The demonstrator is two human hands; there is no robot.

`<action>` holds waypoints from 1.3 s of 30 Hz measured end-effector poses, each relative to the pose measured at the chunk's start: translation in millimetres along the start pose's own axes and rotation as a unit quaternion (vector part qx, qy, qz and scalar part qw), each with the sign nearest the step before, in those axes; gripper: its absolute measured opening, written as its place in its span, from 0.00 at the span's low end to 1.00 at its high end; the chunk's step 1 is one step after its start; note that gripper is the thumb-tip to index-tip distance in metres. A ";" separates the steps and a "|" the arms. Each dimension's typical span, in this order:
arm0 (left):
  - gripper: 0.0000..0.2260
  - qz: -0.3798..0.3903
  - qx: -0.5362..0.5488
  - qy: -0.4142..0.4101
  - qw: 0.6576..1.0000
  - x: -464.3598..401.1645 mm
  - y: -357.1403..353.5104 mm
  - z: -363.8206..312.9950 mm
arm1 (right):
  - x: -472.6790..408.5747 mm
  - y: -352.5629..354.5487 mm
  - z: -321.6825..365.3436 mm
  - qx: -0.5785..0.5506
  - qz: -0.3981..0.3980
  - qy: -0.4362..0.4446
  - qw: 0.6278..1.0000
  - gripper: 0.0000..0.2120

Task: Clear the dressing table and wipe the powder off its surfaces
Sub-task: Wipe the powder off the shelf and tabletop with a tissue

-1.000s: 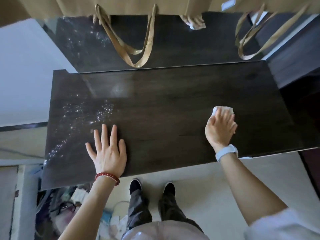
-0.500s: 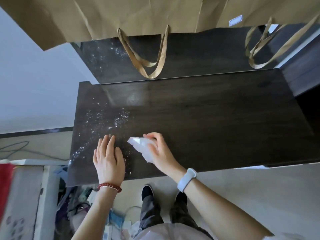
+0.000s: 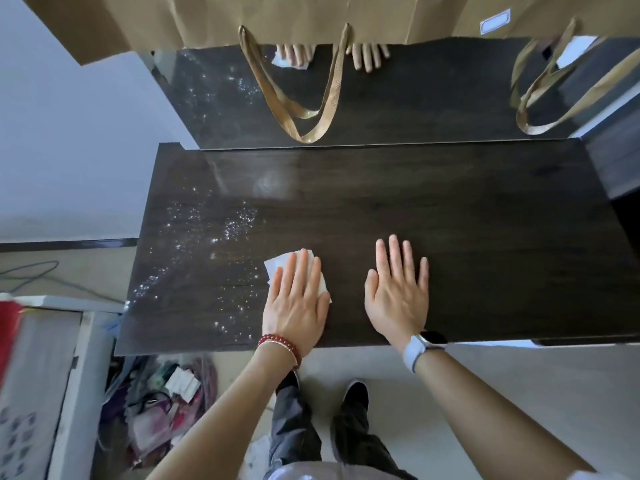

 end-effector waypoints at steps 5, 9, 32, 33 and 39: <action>0.28 -0.012 0.037 0.104 0.994 58.7 -0.7 101.4 | 3.1 -10.9 50.7 0.006 0.012 0.036 0.999 0.28; 0.24 -0.017 0.091 0.253 0.963 67.9 8.2 165.1 | 6.7 -12.8 78.1 0.027 0.010 0.084 0.996 0.28; 0.25 0.019 -0.032 -0.023 0.999 51.9 -3.6 68.5 | 3.6 -16.4 89.1 0.022 -0.011 0.044 0.999 0.28; 0.25 0.036 -0.059 -0.075 0.995 49.9 -4.4 55.4 | 3.0 -15.7 88.8 0.017 -0.015 0.044 0.999 0.28; 0.25 -0.040 0.074 0.208 0.975 29.7 30.0 189.1 | 2.7 -13.4 87.1 0.006 -0.031 0.032 0.999 0.26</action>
Point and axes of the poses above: each hand's wrist, its own x-axis away from the middle knuckle, its own y-axis out of the back of the hand, z = x × y, the point moved 6 cm from there along -x, towards the middle knuckle, and after that the axes turned 13 degrees about z, right-handed, at the moved point
